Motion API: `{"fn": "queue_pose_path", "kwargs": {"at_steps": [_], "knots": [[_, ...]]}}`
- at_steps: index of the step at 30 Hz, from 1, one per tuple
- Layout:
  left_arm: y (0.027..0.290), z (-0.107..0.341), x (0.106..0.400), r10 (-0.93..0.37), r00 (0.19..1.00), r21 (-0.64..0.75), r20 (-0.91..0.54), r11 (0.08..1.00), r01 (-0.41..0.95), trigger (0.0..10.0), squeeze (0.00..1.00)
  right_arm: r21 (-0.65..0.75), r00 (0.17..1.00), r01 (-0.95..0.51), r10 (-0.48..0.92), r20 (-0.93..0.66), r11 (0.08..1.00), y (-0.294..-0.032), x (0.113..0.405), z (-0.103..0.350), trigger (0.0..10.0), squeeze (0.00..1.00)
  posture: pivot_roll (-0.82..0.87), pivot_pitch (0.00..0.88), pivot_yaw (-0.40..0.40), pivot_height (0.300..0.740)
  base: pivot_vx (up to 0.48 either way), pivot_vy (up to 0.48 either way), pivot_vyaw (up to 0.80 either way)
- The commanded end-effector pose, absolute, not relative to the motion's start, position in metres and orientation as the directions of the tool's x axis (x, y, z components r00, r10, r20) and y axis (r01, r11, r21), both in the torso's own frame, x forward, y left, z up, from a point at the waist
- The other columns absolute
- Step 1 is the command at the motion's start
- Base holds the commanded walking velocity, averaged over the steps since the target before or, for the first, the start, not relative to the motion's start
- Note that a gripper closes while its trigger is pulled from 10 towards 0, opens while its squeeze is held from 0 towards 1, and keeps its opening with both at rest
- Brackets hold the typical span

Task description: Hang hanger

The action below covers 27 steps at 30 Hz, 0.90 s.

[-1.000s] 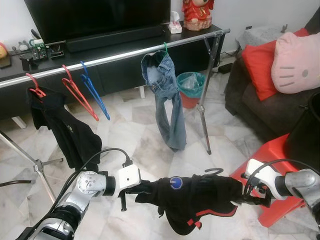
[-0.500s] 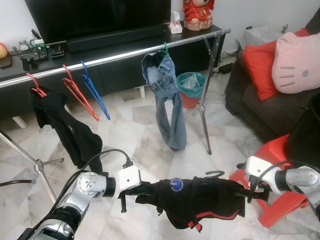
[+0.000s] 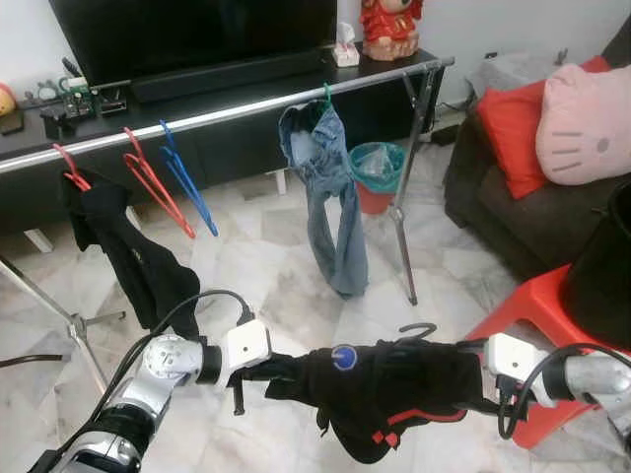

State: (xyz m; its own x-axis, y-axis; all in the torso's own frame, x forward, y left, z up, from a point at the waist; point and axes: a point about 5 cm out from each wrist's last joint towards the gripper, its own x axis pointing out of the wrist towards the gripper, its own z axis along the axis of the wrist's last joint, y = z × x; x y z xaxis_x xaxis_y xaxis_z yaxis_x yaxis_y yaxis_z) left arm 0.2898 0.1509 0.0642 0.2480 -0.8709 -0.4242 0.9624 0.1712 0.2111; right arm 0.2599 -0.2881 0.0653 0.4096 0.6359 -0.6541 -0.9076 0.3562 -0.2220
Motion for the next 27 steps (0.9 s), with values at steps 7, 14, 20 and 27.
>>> {"fn": "queue_pose_path", "kwargs": {"at_steps": [7,14,20,27], "knots": [[0.162,0.079,0.294,-0.881,0.239,0.214,-0.408,0.163,0.963,10.0,0.00,-0.255,0.439,-0.894,0.602,-0.667,0.369,-0.309,0.252,0.075,10.0,0.00,0.06,0.035,0.052,0.740,0.000,0.000,0.00],[0.161,0.082,0.292,-0.889,0.212,0.200,-0.405,0.139,0.970,10.0,0.00,-0.347,0.502,-0.864,0.577,-0.644,0.363,-0.311,0.258,0.084,10.0,0.00,0.06,0.035,0.057,0.740,0.000,0.000,0.00],[0.158,0.089,0.291,-0.906,0.164,0.162,-0.390,0.108,0.981,10.0,0.00,-0.348,0.503,-0.864,0.601,-0.620,0.364,-0.303,0.261,0.082,10.0,0.00,0.06,0.036,0.059,0.740,0.000,0.000,0.00],[0.156,0.090,0.285,-0.905,0.112,0.150,-0.410,0.055,0.987,10.0,0.00,-0.343,0.497,-0.868,0.636,-0.590,0.360,-0.291,0.267,0.081,10.0,0.00,0.06,0.036,0.061,0.740,0.000,0.000,0.00]]}}
